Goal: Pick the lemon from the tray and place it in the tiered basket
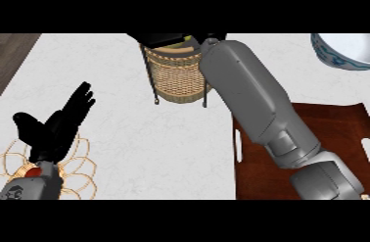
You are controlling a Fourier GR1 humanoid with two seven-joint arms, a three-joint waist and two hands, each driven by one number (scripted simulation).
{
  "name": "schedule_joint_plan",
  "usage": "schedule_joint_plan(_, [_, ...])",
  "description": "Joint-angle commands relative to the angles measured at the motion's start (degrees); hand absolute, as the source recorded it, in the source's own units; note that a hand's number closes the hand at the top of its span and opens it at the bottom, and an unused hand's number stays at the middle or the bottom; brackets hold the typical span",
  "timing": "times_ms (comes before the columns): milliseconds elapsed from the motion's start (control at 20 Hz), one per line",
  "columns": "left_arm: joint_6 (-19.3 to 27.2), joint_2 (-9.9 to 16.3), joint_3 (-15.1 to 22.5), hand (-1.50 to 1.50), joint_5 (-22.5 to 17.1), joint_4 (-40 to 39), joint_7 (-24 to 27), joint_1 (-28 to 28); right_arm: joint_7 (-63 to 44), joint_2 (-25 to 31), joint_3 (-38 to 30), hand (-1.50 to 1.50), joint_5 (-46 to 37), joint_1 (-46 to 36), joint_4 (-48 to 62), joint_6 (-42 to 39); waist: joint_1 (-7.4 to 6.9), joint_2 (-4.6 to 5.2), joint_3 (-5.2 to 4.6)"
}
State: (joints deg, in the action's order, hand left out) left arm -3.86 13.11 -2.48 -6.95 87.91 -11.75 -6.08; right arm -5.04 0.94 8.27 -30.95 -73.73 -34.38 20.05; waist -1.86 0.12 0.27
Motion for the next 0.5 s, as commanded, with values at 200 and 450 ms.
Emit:
schedule_joint_plan(200, [0.64,-0.96,1.37,0.0,0.97,3.46,-2.69,0.94,2.94,-0.91,-3.1,-1.5,10.19,-2.88,4.88,4.06,-0.71,0.36,-0.27])
schedule_joint_plan(450, [-2.14,0.68,-1.04,0.0,-1.18,1.24,-0.7,1.41,2.82,-0.93,-8.42,-1.5,18.44,-3.84,1.47,4.06,-0.04,0.16,-0.29])
